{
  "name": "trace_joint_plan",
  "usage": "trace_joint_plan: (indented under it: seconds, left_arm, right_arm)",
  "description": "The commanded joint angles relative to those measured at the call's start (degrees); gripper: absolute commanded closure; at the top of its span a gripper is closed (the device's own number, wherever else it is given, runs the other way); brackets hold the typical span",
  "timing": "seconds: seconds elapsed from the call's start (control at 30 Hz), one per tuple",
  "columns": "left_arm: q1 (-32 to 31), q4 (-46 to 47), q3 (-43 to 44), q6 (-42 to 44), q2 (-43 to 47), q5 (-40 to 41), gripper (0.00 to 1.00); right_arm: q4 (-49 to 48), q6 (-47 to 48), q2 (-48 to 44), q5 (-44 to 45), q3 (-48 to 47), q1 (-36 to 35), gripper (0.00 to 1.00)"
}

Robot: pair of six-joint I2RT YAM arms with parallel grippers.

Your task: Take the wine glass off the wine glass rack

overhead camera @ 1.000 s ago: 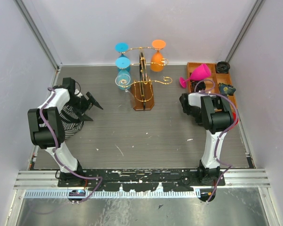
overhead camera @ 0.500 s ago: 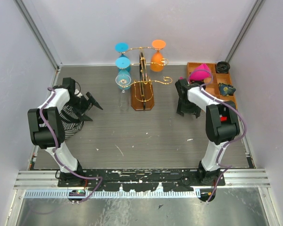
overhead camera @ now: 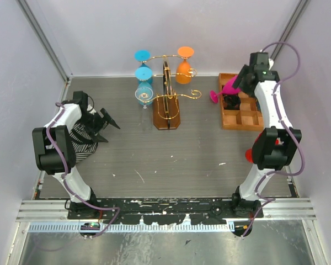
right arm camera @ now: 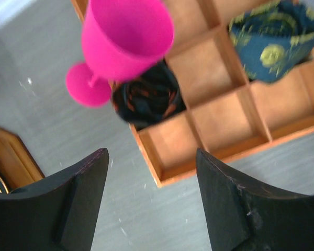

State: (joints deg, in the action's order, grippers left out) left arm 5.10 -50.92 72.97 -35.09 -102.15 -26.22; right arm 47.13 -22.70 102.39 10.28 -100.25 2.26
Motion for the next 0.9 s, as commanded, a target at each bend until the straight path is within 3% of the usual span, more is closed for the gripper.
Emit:
trace_joint_plan:
  seconds: [0.0, 0.5, 0.87]
  left_arm:
    - [0.3, -0.5, -0.2, 0.2, 2.5, -0.6, 0.08]
    - [0.3, -2.2, 0.9, 1.2, 2.0, 1.2, 0.08]
    - [0.3, -2.1, 0.6, 1.5, 1.1, 1.5, 0.08]
  right_arm:
    - [-3.3, 5.3, 6.4, -6.3, -8.8, 2.2, 0.29]
    - [-9.2, 6.2, 18.4, -8.1, -20.2, 4.7, 0.34]
    - [-10.2, 10.1, 11.4, -9.1, -16.4, 4.7, 0.33]
